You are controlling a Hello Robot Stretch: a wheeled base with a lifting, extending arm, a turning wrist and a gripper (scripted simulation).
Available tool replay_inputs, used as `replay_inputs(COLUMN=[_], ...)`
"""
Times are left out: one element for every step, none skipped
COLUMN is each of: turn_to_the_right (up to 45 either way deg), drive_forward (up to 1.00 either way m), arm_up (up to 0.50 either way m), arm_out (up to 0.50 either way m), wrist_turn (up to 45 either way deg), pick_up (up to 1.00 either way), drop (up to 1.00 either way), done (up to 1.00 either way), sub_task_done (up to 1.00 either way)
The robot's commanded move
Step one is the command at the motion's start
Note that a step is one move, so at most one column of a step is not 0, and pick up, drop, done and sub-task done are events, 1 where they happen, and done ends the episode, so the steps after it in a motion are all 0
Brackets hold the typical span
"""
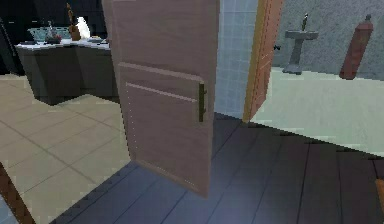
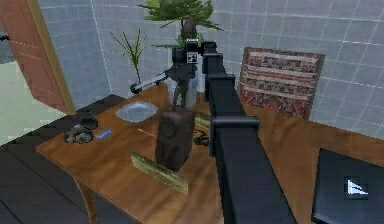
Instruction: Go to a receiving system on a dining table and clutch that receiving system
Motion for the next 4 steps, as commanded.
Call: replay_inputs(turn_to_the_right=[0.0, 0.0, 0.0, 0.0], drive_forward=[0.00, 0.00, 0.00, 0.00], arm_up=[0.00, 0.00, -0.30, 0.00], arm_out=[0.00, 0.00, 0.00, 0.00], wrist_turn=[45.0, 18.0, 0.0, 0.0], pick_up=[0.00, 0.00, 0.00, 1.00], drop=[0.00, 0.00, 0.00, 0.00], done=[0.00, 0.00, 0.00, 0.00], sub_task_done=[0.00, 0.00, 0.00, 0.00])
